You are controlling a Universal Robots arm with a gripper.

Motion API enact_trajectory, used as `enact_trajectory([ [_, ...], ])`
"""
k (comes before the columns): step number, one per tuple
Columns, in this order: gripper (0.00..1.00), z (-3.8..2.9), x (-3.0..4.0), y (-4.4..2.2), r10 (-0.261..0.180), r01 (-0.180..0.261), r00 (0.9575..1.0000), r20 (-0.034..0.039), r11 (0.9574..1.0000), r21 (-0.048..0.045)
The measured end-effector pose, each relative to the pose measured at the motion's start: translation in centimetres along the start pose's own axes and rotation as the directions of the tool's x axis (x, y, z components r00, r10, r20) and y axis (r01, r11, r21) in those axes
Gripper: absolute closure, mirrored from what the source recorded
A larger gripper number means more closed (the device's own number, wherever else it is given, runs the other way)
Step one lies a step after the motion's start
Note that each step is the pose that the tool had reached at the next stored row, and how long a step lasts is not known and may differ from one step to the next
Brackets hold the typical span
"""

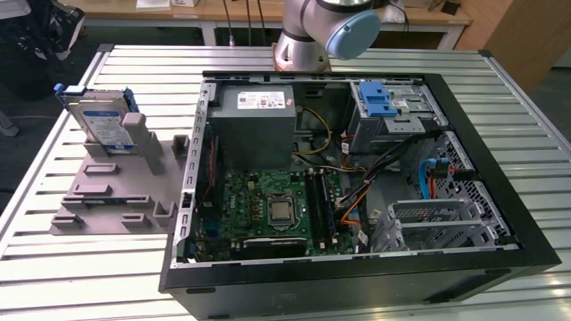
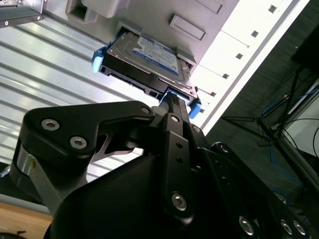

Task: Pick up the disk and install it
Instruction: 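Reach for the disk, then pick up the disk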

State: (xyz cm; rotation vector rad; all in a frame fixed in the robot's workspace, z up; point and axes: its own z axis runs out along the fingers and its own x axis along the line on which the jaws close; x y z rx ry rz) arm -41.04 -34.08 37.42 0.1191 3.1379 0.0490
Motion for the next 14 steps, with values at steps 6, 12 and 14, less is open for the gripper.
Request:
enact_trajectory([
  [6,0.89,0.00,0.04,0.00,0.000,0.000,1.0000,-0.0001,1.0000,0.0001],
  [12,0.89,-0.01,0.06,0.00,0.000,0.000,1.0000,-0.0001,1.0000,0.0001],
  [14,0.89,0.00,0.06,0.00,0.000,0.000,1.0000,-0.0001,1.0000,0.0000],
])
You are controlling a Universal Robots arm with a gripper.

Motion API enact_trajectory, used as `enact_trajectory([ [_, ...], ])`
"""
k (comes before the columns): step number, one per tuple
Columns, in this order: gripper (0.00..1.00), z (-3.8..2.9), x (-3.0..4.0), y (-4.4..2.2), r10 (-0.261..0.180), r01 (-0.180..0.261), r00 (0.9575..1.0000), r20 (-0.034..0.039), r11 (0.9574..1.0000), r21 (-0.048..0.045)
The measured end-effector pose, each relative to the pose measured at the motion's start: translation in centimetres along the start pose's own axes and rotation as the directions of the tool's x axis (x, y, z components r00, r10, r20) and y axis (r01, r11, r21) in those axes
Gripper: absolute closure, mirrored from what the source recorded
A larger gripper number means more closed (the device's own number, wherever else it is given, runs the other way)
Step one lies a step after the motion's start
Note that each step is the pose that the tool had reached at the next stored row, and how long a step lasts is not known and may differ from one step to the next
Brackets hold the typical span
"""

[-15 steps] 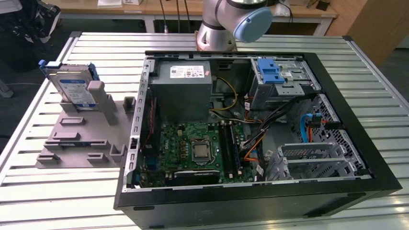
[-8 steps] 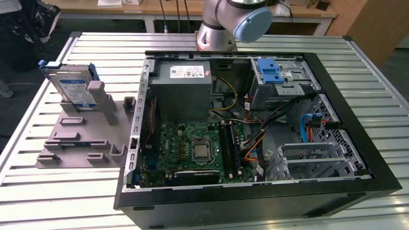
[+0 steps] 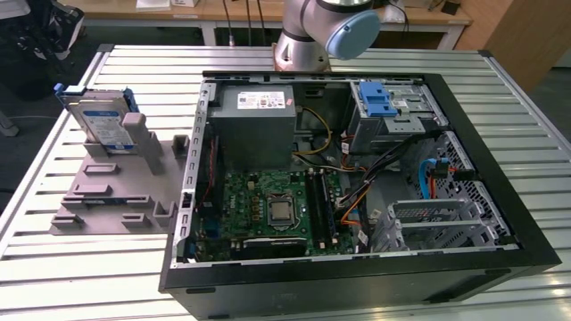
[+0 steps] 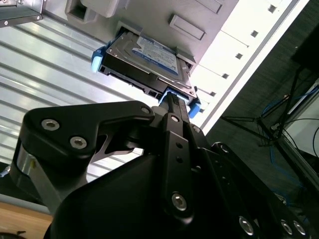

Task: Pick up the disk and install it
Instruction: 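Pick up the disk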

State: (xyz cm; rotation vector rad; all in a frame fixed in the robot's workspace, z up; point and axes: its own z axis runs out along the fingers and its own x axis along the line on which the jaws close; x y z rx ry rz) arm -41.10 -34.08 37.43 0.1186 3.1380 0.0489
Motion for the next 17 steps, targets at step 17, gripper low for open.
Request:
enact_trajectory([
  [17,0.89,0.00,0.01,0.00,-0.061,0.061,0.9981,-0.0019,0.9981,0.0000],
])
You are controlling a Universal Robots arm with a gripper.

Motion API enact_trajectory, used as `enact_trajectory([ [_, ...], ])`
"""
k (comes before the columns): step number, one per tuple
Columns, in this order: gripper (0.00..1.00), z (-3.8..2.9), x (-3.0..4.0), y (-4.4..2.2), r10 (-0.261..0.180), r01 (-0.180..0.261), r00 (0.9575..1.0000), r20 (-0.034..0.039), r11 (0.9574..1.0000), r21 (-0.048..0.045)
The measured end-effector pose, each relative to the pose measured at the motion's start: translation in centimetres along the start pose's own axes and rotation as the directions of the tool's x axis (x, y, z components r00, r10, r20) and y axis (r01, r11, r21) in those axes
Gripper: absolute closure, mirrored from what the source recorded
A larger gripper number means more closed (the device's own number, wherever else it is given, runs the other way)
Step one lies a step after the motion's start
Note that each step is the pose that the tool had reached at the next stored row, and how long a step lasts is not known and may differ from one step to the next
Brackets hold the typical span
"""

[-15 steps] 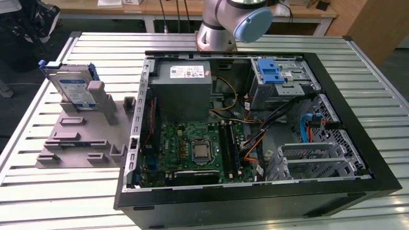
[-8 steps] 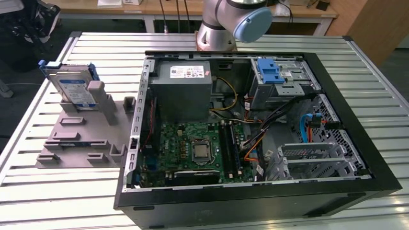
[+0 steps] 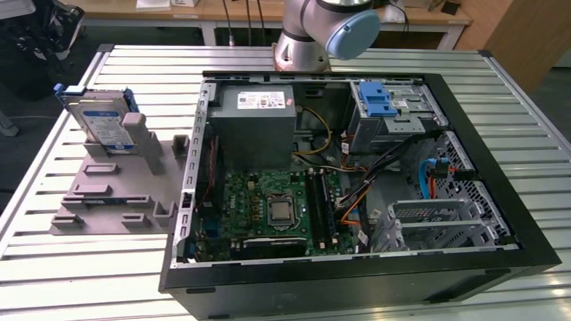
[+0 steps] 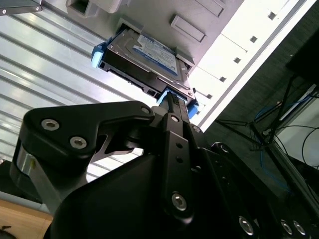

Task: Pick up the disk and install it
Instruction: 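Pick up the disk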

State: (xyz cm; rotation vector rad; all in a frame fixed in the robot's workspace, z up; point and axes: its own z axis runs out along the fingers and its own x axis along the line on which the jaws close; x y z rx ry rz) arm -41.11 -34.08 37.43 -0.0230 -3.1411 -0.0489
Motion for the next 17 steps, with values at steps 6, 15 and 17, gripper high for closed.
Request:
enact_trajectory([
  [6,0.89,0.00,0.00,0.00,0.000,0.000,1.0000,0.0000,1.0000,0.0000],
  [15,0.89,0.00,0.00,0.00,-0.032,0.032,0.9995,-0.0010,0.9995,0.0000],
  [17,0.89,0.00,0.00,0.00,-0.043,0.043,0.9991,-0.0013,0.9991,-0.0001],
])
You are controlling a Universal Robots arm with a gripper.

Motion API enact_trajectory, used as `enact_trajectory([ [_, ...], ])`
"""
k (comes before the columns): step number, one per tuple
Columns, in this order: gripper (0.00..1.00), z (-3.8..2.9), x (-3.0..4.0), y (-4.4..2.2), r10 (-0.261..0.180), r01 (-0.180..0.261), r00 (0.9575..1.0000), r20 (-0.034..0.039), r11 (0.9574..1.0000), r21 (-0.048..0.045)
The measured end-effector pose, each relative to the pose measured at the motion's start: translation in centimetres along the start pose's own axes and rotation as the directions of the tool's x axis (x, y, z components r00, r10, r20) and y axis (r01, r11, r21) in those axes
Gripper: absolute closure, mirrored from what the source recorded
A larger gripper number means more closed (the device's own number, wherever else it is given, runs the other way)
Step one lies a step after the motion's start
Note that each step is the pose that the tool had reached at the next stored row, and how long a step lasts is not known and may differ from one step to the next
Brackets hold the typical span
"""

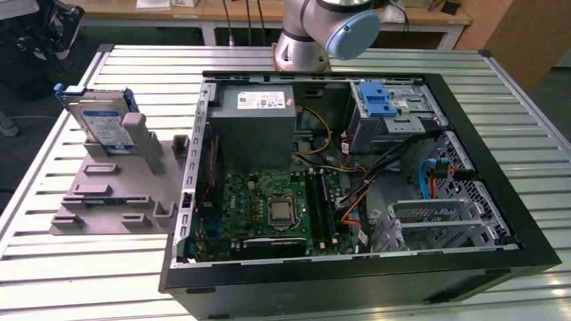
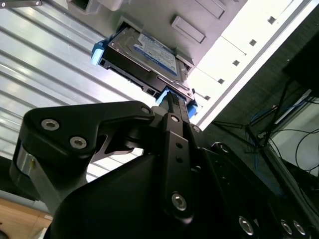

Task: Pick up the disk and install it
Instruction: 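Pick up the disk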

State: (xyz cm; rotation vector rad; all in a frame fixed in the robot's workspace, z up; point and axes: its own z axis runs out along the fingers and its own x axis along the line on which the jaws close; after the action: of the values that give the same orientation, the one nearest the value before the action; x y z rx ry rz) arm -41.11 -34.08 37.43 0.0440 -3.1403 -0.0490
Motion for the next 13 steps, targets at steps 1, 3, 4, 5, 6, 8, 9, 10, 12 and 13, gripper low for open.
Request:
enact_trajectory([
  [1,0.89,0.00,0.00,0.00,-0.005,0.005,1.0000,-0.0002,1.0000,0.0000],
  [3,0.89,0.00,0.00,0.00,-0.016,0.016,0.9999,-0.0006,0.9999,0.0001],
  [4,0.89,0.00,0.00,0.00,-0.022,0.022,0.9998,-0.0008,0.9998,0.0000],
  [5,0.89,0.00,0.00,0.00,-0.027,0.027,0.9996,-0.0009,0.9996,0.0000],
  [6,0.89,0.00,0.00,0.00,-0.033,0.033,0.9995,-0.0010,0.9995,0.0000],
  [8,0.89,0.00,0.00,0.00,-0.044,0.044,0.9990,-0.0014,0.9990,0.0000],
  [9,0.89,0.00,0.00,0.00,-0.050,0.050,0.9988,-0.0016,0.9988,0.0000],
  [10,0.89,0.00,0.00,0.00,-0.056,0.056,0.9985,-0.0018,0.9985,0.0000],
  [12,0.89,0.00,0.00,0.00,-0.067,0.067,0.9977,-0.0021,0.9977,0.0000],
  [13,0.89,0.00,0.00,0.00,-0.074,0.074,0.9973,-0.0023,0.9973,0.0000],
])
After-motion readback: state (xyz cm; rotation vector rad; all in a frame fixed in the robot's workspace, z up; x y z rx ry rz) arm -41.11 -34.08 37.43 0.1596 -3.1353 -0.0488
